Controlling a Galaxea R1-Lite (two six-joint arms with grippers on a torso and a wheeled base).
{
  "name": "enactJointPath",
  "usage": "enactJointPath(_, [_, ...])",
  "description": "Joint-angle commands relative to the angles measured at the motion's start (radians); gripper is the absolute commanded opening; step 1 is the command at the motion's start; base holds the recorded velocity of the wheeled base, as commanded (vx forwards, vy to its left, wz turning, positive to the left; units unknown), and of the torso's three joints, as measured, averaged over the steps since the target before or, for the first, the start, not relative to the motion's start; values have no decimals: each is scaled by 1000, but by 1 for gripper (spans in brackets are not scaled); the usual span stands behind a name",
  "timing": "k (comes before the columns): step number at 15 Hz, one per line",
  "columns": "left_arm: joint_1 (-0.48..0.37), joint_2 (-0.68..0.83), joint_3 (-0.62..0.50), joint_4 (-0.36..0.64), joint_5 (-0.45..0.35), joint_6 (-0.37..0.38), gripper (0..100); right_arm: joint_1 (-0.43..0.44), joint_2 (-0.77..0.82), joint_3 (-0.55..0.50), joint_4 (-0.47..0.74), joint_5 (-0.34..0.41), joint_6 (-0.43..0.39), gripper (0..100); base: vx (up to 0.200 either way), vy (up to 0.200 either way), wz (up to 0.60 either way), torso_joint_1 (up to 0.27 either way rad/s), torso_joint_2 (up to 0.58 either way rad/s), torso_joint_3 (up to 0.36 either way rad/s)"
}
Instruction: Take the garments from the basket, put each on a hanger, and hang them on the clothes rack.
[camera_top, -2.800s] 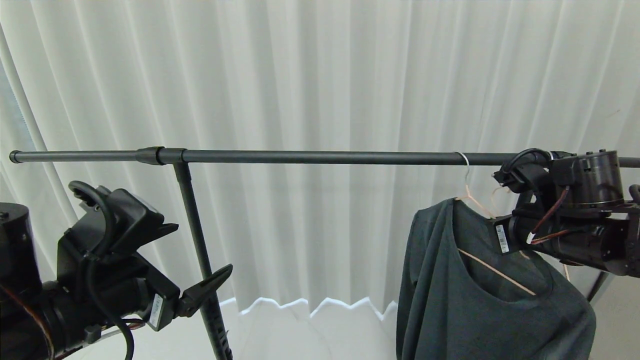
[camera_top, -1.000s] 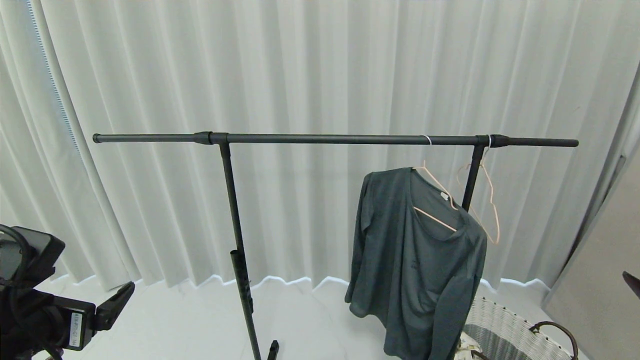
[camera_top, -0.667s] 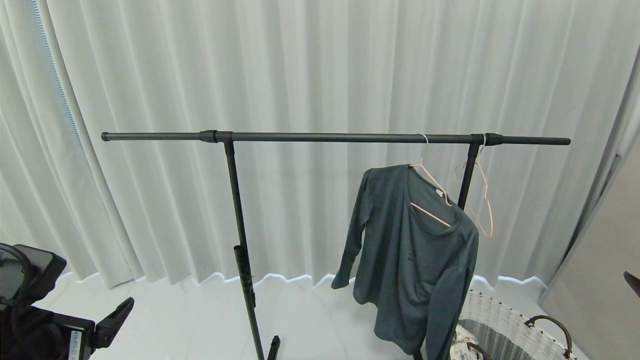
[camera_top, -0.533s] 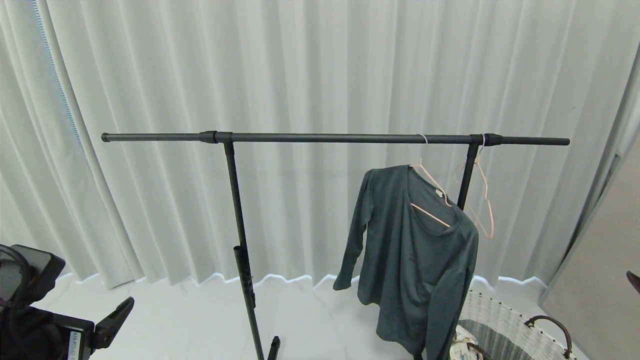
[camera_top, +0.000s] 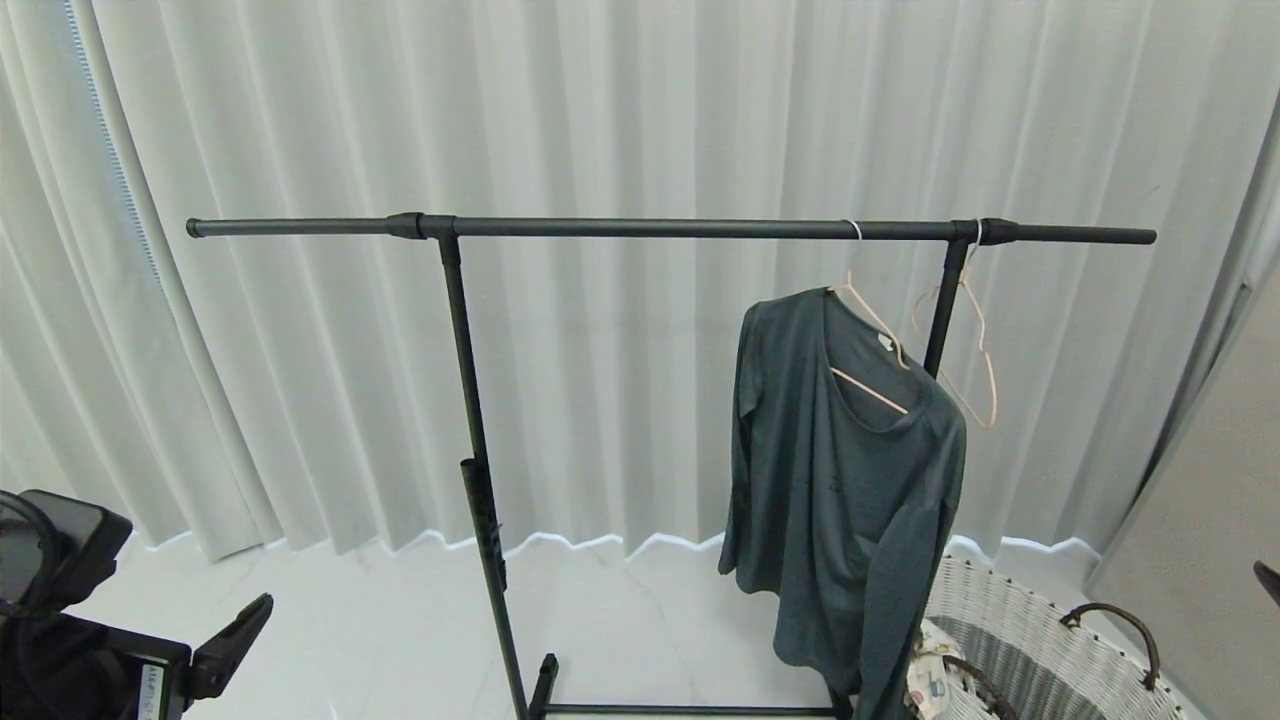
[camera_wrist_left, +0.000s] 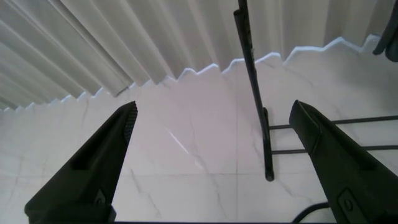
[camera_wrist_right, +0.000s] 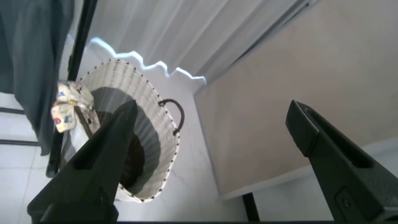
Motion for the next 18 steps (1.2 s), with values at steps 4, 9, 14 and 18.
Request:
enactJointPath(4, [-5,-4,-6,-2,-2,1,100,0,-14,10,-1,0,-1,100,0,0,0,-244,497,251])
enactJointPath(9, [-5,-7,-6,-2,-2,6,100,0,-14,10,-1,-2,1,100,0,0,0,-235,482,245])
enactJointPath(14, [-34,-12,-3,0,-2,4,100,1,-9,13,-1,0,7,100,0,0,0,-221,455,223])
enactJointPath(18, [-103,-14,-3,0,-2,1,100,3,18,35,-4,1,5,100,0,0,0,-106,222,102])
